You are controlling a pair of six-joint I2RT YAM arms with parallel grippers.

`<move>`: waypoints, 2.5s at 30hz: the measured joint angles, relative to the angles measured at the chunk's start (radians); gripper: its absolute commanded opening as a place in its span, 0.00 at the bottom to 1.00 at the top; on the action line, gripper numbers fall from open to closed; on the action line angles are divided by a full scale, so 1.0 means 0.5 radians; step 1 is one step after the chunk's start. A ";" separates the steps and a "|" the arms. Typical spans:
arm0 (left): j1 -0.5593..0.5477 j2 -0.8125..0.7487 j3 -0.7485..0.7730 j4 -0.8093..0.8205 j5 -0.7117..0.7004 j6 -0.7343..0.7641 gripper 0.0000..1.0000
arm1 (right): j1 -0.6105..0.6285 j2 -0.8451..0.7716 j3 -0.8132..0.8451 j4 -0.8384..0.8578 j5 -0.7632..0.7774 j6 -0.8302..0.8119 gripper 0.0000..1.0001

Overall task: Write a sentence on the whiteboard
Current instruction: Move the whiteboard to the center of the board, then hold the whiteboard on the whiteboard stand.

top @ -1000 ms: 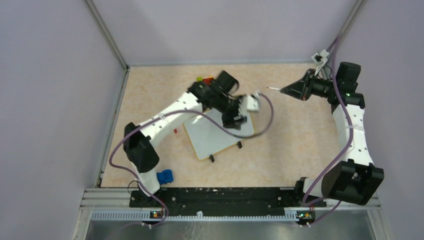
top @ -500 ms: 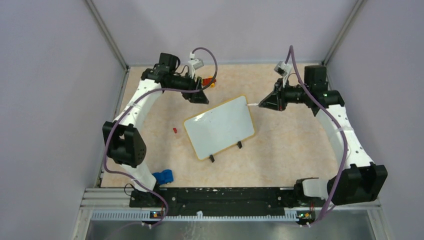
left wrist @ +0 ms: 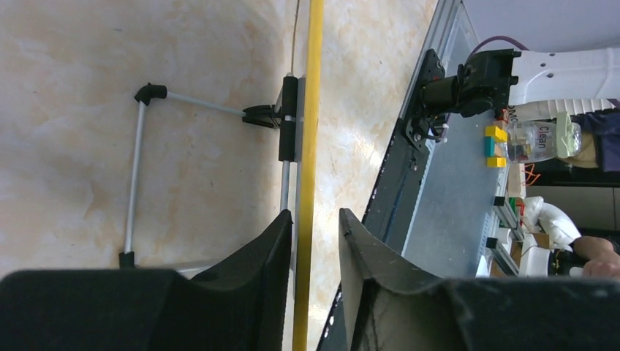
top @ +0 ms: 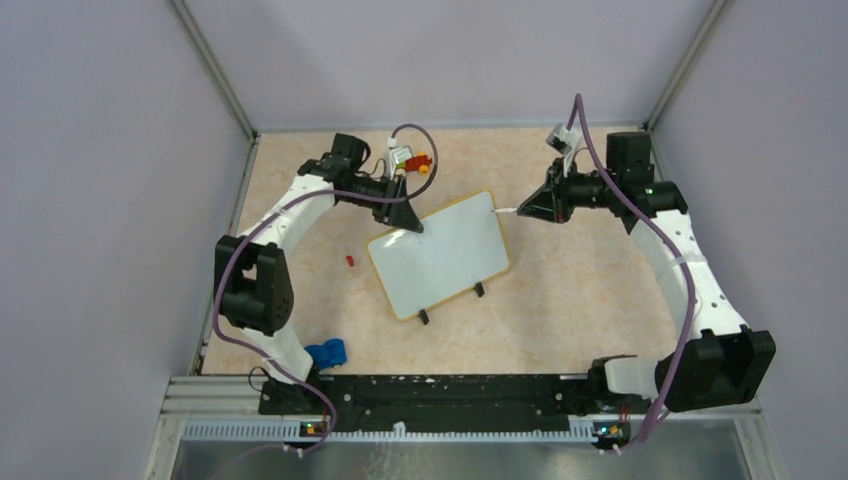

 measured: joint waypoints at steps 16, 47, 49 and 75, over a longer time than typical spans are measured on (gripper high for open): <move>-0.149 -0.002 -0.249 0.449 0.039 -0.329 0.00 | 0.063 -0.005 -0.066 -0.060 -0.113 -0.060 0.00; 0.220 -0.334 -0.164 -0.019 0.137 0.128 0.63 | 0.904 -0.189 -0.172 -0.084 0.179 -0.209 0.00; 0.275 -0.352 -0.198 -0.058 0.197 0.181 0.64 | 1.028 -0.118 -0.172 -0.013 0.289 -0.169 0.00; 0.284 -0.388 -0.378 -0.064 0.411 0.296 0.61 | 1.595 0.069 -0.173 0.349 0.780 -0.114 0.00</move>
